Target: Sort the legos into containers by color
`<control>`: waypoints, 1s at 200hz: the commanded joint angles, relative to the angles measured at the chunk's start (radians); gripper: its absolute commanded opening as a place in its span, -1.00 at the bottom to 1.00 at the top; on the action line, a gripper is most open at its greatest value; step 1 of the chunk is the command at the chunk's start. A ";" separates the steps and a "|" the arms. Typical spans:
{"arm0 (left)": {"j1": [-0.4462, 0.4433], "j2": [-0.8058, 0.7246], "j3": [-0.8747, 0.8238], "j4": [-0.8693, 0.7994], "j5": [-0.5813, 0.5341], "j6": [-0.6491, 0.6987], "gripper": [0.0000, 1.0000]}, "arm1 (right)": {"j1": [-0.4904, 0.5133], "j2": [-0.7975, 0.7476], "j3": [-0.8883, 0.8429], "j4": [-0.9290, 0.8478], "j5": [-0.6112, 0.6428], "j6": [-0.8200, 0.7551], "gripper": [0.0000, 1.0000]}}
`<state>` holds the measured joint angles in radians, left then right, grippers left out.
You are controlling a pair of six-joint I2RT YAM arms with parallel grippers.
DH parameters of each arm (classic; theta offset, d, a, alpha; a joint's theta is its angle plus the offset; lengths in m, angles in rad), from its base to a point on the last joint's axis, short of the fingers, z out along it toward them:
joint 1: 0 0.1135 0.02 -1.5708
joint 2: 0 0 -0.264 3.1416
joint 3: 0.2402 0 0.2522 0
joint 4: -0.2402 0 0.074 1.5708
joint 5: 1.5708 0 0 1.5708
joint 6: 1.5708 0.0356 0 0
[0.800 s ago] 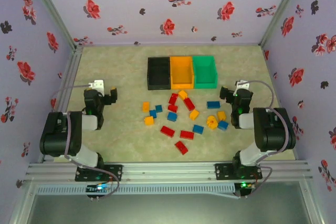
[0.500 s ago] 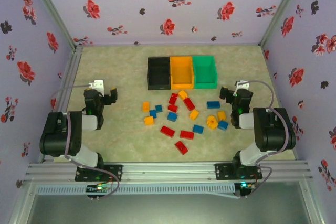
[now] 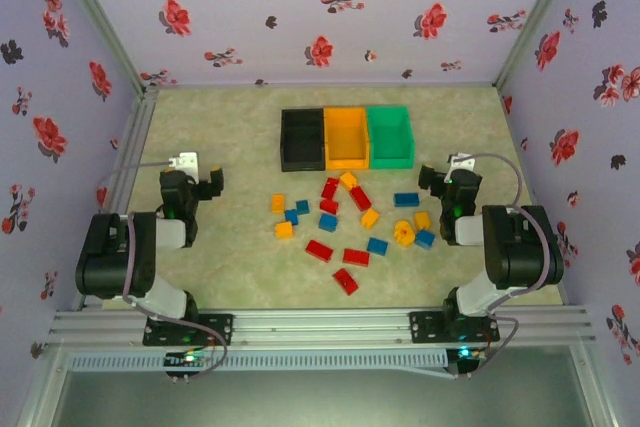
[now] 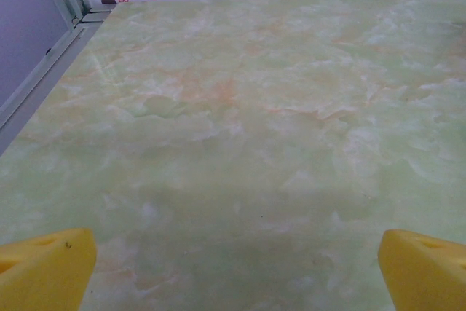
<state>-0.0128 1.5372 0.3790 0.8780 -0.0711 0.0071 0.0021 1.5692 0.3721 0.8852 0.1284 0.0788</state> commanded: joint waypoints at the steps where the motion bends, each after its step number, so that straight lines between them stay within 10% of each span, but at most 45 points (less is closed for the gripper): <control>1: 0.009 0.005 0.018 -0.003 -0.020 -0.008 0.99 | 0.003 -0.008 0.018 0.001 0.022 0.012 0.99; 149: -0.002 -0.050 0.068 -0.128 -0.075 -0.013 0.99 | 0.005 -0.054 0.021 -0.042 0.034 0.011 0.99; 200: -0.016 -0.197 0.365 -0.640 -0.108 -0.144 0.99 | 0.031 -0.339 0.254 -0.683 0.250 0.040 0.99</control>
<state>-0.0212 1.4162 0.6056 0.4889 -0.1406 -0.0238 0.0158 1.3396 0.4923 0.5163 0.2615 0.1074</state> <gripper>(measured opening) 0.997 0.993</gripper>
